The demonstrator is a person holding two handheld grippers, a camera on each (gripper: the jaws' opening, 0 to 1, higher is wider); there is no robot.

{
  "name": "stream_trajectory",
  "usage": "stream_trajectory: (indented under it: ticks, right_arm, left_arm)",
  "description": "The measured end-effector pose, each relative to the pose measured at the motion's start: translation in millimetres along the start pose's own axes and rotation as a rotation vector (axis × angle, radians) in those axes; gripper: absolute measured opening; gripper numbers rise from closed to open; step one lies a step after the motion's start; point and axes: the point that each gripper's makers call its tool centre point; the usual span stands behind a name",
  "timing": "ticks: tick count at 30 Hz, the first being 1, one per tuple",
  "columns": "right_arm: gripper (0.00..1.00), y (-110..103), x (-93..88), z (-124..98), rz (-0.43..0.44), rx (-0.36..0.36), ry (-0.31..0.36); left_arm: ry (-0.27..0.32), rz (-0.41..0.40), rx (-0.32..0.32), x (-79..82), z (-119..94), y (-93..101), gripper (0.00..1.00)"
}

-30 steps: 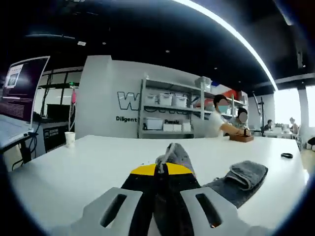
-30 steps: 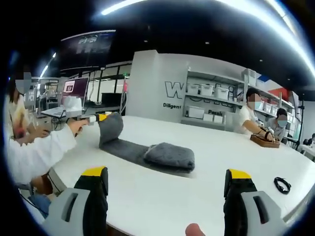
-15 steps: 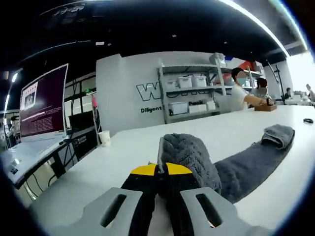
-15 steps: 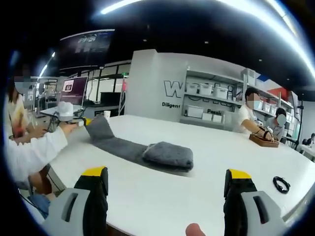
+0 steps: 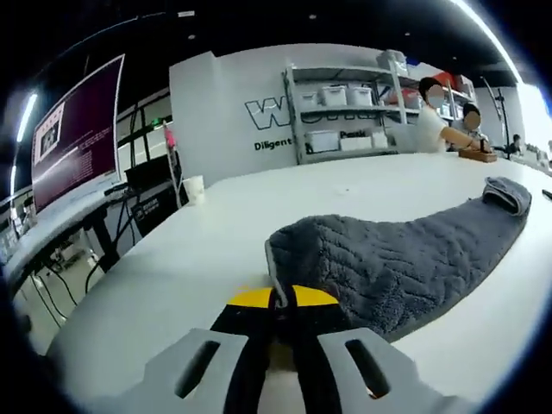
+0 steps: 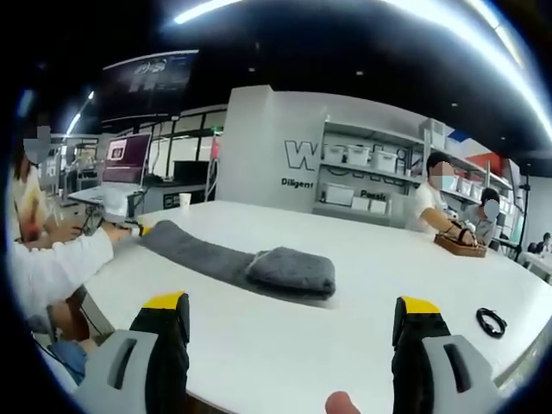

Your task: Open the folded towel by lifting each exposed corner and separating the folded layers until the towel lies flat within the target outline without major curled edges

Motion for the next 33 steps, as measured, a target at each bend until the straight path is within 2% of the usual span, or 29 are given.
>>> stream_trajectory:
  ticks: [1, 5, 8, 11, 13, 16, 19, 22, 25, 28, 30, 33]
  right_arm:
    - [0.99, 0, -0.2, 0, -0.001, 0.001, -0.001]
    - [0.99, -1, -0.8, 1, -0.001, 0.002, -0.004]
    - [0.99, 1, -1.8, 1, 0.000, -0.002, -0.006]
    - [0.99, 3, -2.8, 2, 0.000, -0.006, -0.008]
    - [0.99, 5, -6.0, 3, -0.003, -0.016, -0.020]
    - [0.99, 7, -7.8, 5, -0.007, -0.024, -0.027]
    - [0.99, 6, -9.2, 7, -0.013, -0.034, -0.032]
    - [0.99, 5, -10.6, 10, -0.025, -0.040, -0.040]
    - [0.99, -1, -8.9, 13, -0.047, -0.034, -0.042]
    - [0.99, -8, -5.4, 18, -0.064, -0.024, -0.034]
    - [0.99, -10, -4.8, 22, -0.067, -0.018, -0.036]
    - [0.99, -14, -4.2, 29, -0.076, -0.005, -0.044]
  left_arm:
    - [-0.017, -0.021, 0.001, -4.6, 1, -2.1, 0.07]
    - [-0.008, -0.029, 0.012, -5.1, -1, -7.8, 0.13]
    - [0.004, 0.019, 0.067, 1.5, -11, -21.7, 0.21]
    - [0.039, 0.038, 0.075, 12.8, -25, -22.7, 0.27]
    - [0.113, 0.032, 0.047, 30.9, -41, -14.5, 0.32]
    - [0.209, -0.020, -0.019, 52.5, -68, 5.3, 0.47]
    - [0.244, -0.076, -0.083, 60.4, -86, 23.2, 0.65]
    - [0.280, -0.074, -0.135, 66.4, -103, 40.3, 0.73]
    - [0.284, -0.115, -0.208, 65.3, -120, 59.6, 0.81]
    - [0.228, -0.139, -0.318, 53.6, -133, 85.5, 0.88]
    - [0.218, -0.136, -0.366, 51.4, -137, 95.6, 0.92]
    - [0.209, -0.138, -0.394, 47.0, -145, 101.2, 0.96]
Point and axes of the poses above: the point that each gripper's makers call its tool centre point, and the gripper's own axes: z roughly forward along the fingers, y roughly to its right, x roughly out of its top
